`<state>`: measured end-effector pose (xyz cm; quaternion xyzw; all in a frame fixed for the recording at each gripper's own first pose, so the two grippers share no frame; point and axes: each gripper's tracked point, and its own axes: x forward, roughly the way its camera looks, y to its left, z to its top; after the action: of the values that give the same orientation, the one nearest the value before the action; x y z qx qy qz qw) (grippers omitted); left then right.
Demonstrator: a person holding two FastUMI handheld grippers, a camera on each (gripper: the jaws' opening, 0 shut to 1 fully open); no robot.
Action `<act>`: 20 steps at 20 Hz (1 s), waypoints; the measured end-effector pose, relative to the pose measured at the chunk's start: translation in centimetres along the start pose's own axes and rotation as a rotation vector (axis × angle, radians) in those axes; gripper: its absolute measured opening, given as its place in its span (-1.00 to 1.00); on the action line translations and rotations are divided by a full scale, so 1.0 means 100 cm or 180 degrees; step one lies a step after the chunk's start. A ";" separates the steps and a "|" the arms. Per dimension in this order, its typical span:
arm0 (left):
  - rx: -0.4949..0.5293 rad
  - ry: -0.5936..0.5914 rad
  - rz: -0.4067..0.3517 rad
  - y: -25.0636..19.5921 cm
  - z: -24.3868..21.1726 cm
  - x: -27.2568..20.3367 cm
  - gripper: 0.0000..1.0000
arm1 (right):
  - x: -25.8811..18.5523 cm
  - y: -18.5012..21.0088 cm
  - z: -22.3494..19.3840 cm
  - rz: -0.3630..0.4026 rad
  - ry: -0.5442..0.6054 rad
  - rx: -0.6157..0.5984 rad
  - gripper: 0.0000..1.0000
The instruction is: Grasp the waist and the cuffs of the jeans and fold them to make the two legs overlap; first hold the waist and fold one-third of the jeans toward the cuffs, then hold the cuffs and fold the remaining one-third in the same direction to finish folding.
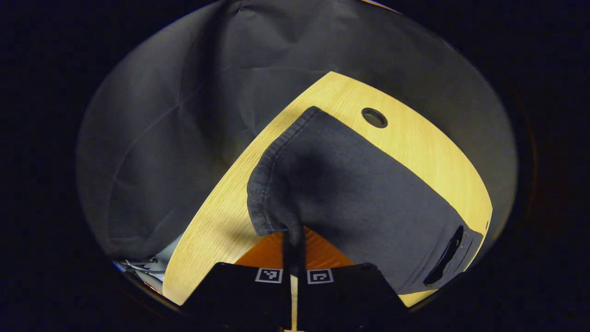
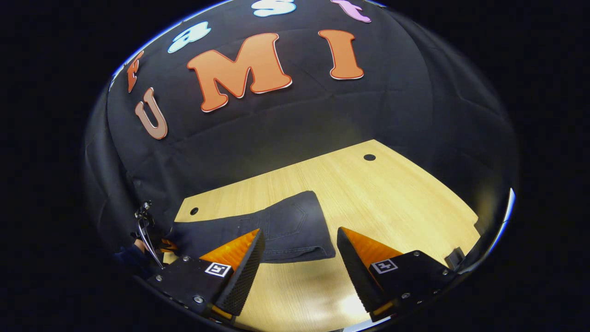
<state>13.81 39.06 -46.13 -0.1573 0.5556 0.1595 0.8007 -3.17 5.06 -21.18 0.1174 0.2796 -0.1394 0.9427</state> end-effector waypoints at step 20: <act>0.0561 -0.1156 -0.0958 -0.101 0.006 -0.174 -0.91 | 0.051 -0.037 0.053 0.0369 -0.0107 -0.0252 0.97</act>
<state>12.87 28.77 -28.85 -0.1365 0.3847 0.0151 0.9127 2.34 -0.93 -20.22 0.0937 0.2617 -0.0753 0.9576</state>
